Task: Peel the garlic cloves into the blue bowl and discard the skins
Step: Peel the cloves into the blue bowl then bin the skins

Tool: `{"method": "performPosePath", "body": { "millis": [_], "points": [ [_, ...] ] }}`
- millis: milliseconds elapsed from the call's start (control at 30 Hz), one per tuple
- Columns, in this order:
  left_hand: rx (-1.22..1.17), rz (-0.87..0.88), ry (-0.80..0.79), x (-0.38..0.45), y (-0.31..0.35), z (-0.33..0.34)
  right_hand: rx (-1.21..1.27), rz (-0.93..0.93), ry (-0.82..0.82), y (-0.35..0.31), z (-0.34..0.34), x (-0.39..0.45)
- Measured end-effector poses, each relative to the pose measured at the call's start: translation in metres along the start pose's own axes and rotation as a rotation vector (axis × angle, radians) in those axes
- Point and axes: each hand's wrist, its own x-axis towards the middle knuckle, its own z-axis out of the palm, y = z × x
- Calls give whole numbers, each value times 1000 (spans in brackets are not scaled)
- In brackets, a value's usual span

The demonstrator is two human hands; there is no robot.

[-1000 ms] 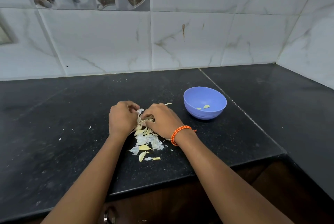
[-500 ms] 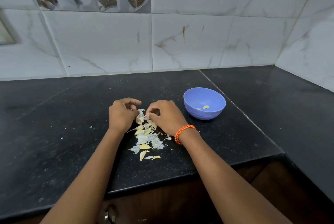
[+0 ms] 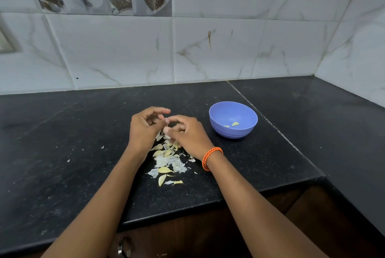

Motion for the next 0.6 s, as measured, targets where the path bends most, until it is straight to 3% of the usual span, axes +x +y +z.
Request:
{"method": "performPosePath", "body": {
  "millis": [100,200,367,467,600],
  "points": [
    [-3,-3,-3,0,-1,0,-6,11,78,3,4,3],
    [31,-50,52,3,-5,-5,-212,4,134,7,3,10],
    [101,-142,141,7,-14,-11,-648,-89,82,-2,3,5],
    [150,-145,193,6,-13,-9,-712,-188,113,-7,10,5],
    [176,-167,268,6,-17,-11,-773,-285,-13,-8,26,12]
  ]
}}
